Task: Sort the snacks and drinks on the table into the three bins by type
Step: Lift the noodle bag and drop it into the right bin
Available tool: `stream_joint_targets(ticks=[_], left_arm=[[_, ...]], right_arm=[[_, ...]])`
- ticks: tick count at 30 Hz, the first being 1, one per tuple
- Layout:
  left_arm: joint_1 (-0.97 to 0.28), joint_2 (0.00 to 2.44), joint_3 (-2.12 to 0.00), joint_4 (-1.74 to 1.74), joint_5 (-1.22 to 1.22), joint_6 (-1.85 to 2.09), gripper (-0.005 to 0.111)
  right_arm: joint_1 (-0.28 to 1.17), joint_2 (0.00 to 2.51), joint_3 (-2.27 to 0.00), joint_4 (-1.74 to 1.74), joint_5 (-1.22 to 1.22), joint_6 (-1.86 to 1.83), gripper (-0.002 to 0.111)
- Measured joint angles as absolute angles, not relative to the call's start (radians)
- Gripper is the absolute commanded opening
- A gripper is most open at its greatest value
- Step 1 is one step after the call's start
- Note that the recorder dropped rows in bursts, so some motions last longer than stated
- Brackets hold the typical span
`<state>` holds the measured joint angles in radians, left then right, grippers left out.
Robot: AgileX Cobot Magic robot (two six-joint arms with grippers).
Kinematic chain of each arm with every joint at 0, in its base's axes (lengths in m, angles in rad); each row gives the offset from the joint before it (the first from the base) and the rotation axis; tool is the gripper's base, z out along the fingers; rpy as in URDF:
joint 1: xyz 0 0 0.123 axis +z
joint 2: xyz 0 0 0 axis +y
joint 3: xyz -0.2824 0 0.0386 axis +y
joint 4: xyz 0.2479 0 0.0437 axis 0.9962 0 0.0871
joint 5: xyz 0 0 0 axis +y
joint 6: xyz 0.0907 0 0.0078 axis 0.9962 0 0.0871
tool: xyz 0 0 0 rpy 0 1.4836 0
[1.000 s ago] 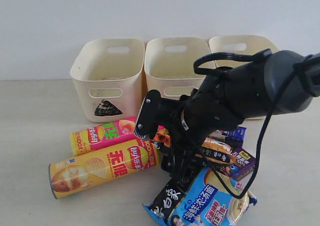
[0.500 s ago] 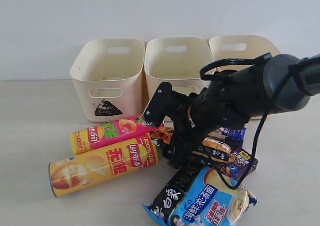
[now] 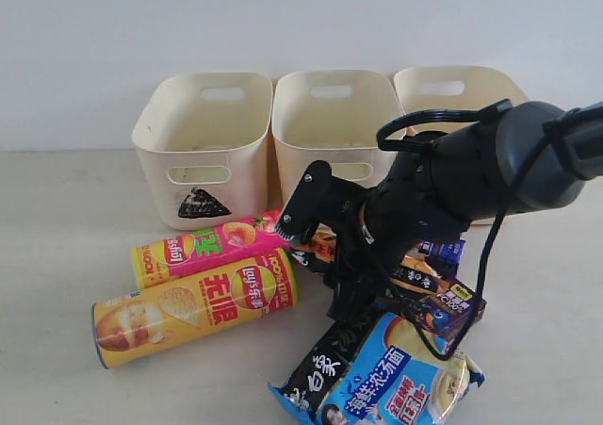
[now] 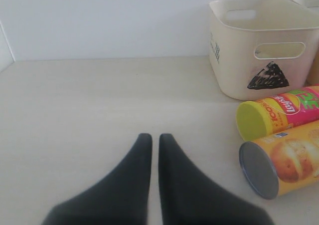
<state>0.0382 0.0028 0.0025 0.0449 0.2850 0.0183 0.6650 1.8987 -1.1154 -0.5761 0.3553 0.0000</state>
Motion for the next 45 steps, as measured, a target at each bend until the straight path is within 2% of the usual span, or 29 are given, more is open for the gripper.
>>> stream_joint_targets(ticks=[1, 3, 4, 12, 23, 29, 34, 40, 45], left_arm=[[0.038, 0.003, 0.003, 0.045, 0.285, 0.018, 0.004], [0.038, 0.003, 0.003, 0.045, 0.285, 0.018, 0.004], [0.038, 0.003, 0.003, 0.045, 0.285, 0.018, 0.004], [0.038, 0.003, 0.003, 0.045, 0.285, 0.018, 0.004], [0.038, 0.003, 0.003, 0.045, 0.285, 0.018, 0.004], [0.038, 0.003, 0.003, 0.045, 0.285, 0.018, 0.004], [0.038, 0.003, 0.003, 0.045, 0.285, 0.018, 0.004], [0.038, 0.003, 0.003, 0.045, 0.285, 0.018, 0.004], [0.038, 0.003, 0.003, 0.045, 0.285, 0.018, 0.004]], right_arm=[[0.665, 1.899, -1.115, -0.576, 0.36, 0.0, 0.04], [0.665, 1.899, -1.115, -0.576, 0.369, -0.006, 0.01], [0.665, 1.899, -1.115, -0.583, 0.373, -0.009, 0.002], [0.661, 1.879, -1.122, -0.58, 0.434, -0.008, 0.0], [0.654, 1.497, -1.116, -0.544, 0.509, 0.041, 0.0], [0.472, 1.398, -1.116, -0.544, 0.44, 0.147, 0.0], [0.277, 1.412, -1.116, -0.54, 0.197, 0.32, 0.0], [0.112, 1.528, -1.126, -0.531, -0.157, 0.516, 0.0], [0.064, 1.701, -1.215, -0.531, -0.208, 0.565, 0.0]])
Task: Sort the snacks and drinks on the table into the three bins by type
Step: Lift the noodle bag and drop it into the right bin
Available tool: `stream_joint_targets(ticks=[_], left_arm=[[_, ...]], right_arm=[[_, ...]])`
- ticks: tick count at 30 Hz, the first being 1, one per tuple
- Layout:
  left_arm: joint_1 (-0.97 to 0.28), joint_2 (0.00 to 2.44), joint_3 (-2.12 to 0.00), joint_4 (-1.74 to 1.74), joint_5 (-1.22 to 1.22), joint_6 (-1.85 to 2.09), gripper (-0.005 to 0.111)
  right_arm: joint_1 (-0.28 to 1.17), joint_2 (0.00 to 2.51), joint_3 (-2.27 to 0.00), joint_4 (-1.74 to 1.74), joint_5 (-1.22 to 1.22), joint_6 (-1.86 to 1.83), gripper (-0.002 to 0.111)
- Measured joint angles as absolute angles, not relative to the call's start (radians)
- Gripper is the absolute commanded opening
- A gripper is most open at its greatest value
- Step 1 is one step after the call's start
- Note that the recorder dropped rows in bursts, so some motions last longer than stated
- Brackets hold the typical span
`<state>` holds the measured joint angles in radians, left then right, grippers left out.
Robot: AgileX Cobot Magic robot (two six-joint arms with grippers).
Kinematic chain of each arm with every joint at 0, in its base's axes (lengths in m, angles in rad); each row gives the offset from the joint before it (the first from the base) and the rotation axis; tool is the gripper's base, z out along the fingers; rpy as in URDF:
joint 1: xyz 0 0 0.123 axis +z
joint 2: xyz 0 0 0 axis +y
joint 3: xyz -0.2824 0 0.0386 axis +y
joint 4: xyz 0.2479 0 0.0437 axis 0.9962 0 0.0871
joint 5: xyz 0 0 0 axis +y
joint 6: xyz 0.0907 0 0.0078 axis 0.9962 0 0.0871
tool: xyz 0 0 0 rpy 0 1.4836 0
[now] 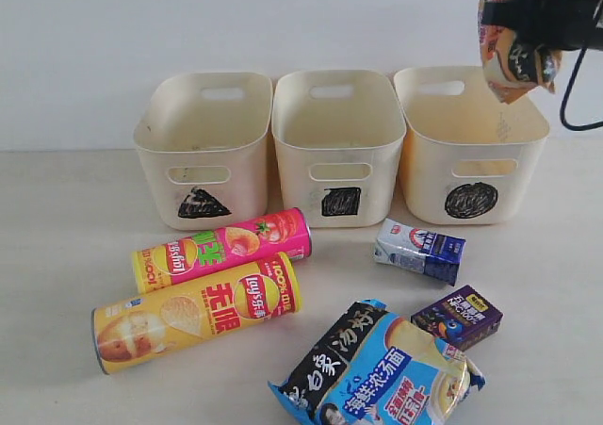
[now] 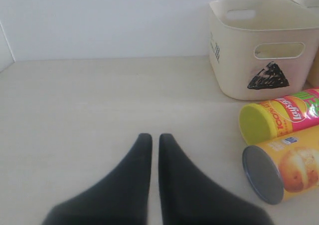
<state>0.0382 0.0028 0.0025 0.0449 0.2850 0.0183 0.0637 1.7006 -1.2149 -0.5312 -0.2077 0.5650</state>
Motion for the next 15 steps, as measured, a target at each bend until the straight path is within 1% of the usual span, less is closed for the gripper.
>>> stream_joint_targets(ticks=[4, 11, 13, 15], left_arm=[[0.038, 0.003, 0.003, 0.045, 0.285, 0.018, 0.004], [0.038, 0.003, 0.003, 0.045, 0.285, 0.018, 0.004], [0.038, 0.003, 0.003, 0.045, 0.285, 0.018, 0.004], [0.038, 0.003, 0.003, 0.045, 0.285, 0.018, 0.004]], right_arm=[[0.062, 1.827, -1.304, -0.541, -0.204, 0.574, 0.0], [0.062, 1.977, -1.451, -0.545, -0.119, 0.581, 0.0], [0.068, 2.002, -1.463, -0.545, -0.115, 0.584, 0.005], [0.077, 2.017, -1.469, -0.545, -0.115, 0.584, 0.018]])
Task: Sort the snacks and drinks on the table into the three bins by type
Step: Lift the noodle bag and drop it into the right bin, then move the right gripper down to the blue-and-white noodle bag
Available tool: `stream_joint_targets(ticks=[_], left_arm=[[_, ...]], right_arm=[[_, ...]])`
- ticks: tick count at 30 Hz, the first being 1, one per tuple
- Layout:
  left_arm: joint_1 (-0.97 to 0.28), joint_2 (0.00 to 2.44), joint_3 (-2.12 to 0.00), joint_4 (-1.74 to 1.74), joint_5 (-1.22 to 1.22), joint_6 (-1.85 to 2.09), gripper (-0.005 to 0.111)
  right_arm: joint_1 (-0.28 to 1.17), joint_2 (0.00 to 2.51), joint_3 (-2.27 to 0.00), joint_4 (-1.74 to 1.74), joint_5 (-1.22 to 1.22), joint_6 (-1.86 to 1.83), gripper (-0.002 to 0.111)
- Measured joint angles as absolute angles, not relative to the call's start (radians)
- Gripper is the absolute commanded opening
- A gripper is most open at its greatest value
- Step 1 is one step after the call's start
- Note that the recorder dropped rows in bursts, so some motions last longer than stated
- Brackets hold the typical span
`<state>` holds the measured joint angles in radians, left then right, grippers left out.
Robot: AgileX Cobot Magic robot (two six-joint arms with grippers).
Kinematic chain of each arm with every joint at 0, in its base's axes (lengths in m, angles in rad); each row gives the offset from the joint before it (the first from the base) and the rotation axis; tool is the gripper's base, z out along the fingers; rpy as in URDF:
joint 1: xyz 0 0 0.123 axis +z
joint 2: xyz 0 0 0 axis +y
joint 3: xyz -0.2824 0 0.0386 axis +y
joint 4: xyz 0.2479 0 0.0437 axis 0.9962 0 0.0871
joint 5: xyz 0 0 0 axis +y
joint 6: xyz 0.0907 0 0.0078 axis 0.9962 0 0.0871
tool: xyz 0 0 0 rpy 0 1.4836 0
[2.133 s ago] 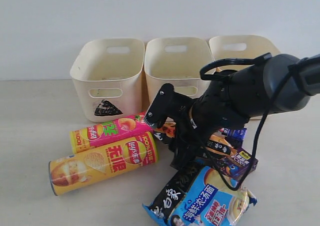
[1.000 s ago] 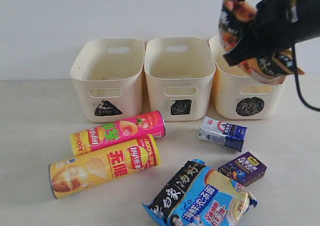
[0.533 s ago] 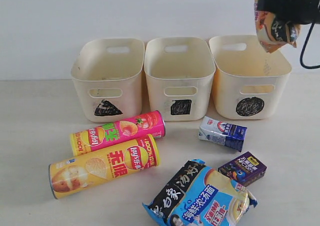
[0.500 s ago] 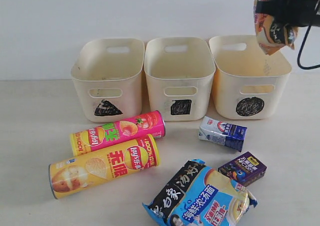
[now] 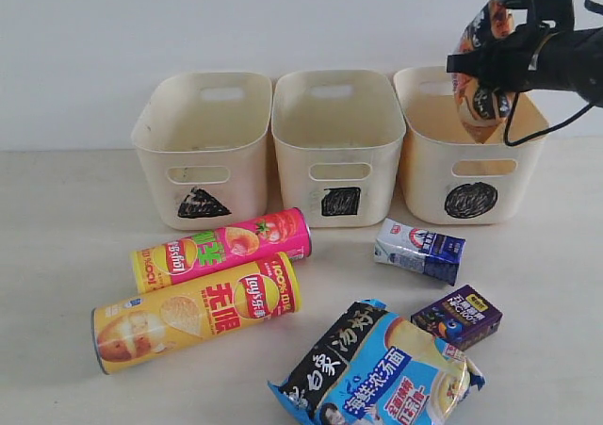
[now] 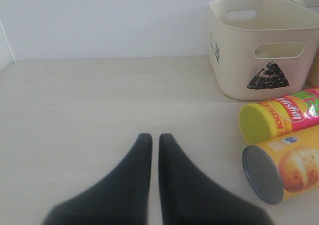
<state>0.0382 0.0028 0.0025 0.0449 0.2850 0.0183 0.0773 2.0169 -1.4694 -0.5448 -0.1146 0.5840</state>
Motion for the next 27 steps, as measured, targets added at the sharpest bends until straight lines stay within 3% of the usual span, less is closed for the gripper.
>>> stream_joint_targets(ticks=[2, 7, 9, 22, 27], left_arm=[[0.038, 0.003, 0.003, 0.045, 0.285, 0.018, 0.004], [0.038, 0.003, 0.003, 0.045, 0.285, 0.018, 0.004], [0.038, 0.003, 0.003, 0.045, 0.285, 0.018, 0.004], [0.038, 0.003, 0.003, 0.045, 0.285, 0.018, 0.004], [0.038, 0.003, 0.003, 0.045, 0.285, 0.018, 0.004]], right_arm=[[0.085, 2.027, -1.474, -0.545, -0.117, 0.584, 0.035], [0.091, 2.034, -1.482, -0.543, -0.142, 0.578, 0.089], [0.091, 2.034, -1.483, -0.543, -0.15, 0.569, 0.095], [0.091, 1.923, -1.483, -0.545, -0.008, 0.562, 0.09], [0.091, 1.829, -1.483, -0.542, 0.16, 0.527, 0.073]])
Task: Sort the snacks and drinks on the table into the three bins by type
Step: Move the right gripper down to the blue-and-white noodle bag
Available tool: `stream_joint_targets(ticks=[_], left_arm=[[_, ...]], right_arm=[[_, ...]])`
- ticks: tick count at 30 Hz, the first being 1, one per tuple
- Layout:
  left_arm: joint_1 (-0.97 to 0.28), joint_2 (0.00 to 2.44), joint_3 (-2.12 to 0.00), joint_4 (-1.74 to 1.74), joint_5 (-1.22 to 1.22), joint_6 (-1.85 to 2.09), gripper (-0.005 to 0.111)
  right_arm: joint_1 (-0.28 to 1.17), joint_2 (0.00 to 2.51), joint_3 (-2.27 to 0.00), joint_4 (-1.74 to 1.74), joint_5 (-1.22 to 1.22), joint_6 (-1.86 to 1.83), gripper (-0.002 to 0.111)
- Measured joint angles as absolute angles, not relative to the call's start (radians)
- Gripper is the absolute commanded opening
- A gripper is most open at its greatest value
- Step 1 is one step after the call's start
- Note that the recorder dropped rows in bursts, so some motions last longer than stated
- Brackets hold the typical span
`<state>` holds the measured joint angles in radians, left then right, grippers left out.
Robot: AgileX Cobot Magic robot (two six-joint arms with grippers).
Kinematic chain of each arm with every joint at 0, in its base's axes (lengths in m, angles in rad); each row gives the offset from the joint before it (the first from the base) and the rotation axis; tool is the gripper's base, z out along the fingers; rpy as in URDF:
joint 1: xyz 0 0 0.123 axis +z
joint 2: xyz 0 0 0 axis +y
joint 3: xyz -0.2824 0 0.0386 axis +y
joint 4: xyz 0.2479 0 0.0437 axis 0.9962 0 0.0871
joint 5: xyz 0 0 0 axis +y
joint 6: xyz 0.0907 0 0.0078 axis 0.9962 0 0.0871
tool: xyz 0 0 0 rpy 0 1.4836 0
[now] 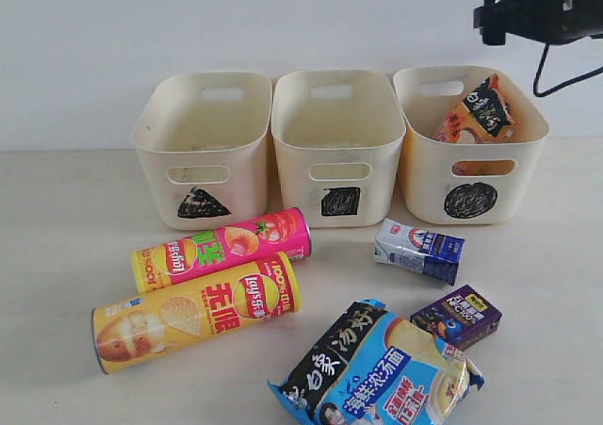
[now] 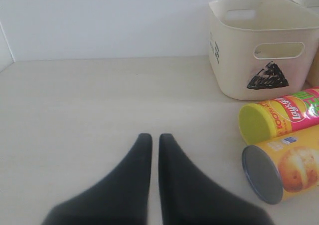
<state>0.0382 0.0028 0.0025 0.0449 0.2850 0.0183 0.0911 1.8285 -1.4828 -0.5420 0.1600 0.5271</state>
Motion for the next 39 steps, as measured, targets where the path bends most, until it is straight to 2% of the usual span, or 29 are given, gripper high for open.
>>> stream_joint_targets(ticks=[6, 12, 23, 25, 27, 35, 37, 39], left_arm=[[0.038, 0.003, 0.003, 0.045, 0.285, 0.018, 0.004], [0.038, 0.003, 0.003, 0.045, 0.285, 0.018, 0.004], [0.038, 0.003, 0.003, 0.045, 0.285, 0.018, 0.004], [0.038, 0.003, 0.003, 0.045, 0.285, 0.018, 0.004], [0.038, 0.003, 0.003, 0.045, 0.285, 0.018, 0.004], [0.038, 0.003, 0.003, 0.045, 0.285, 0.018, 0.004], [0.038, 0.003, 0.003, 0.045, 0.285, 0.018, 0.004], [0.038, 0.003, 0.003, 0.045, 0.285, 0.018, 0.004]], right_arm=[[0.091, 1.76, -1.483, -0.371, 0.467, 0.26, 0.048], [0.091, 1.714, -1.462, -0.105, 0.672, -0.056, 0.0], [0.091, 1.515, -1.229, 0.144, 0.72, -0.228, 0.0], [0.091, 1.486, -1.174, 0.193, 0.72, -0.235, 0.002], [0.091, 1.459, -1.108, 0.247, 0.717, -0.257, 0.009], [0.091, 1.335, -0.851, 0.486, 0.636, -0.377, 0.066], [0.091, 1.32, -0.798, 0.543, 0.626, -0.401, 0.076], [0.091, 1.311, -0.753, 0.584, 0.619, -0.412, 0.078]])
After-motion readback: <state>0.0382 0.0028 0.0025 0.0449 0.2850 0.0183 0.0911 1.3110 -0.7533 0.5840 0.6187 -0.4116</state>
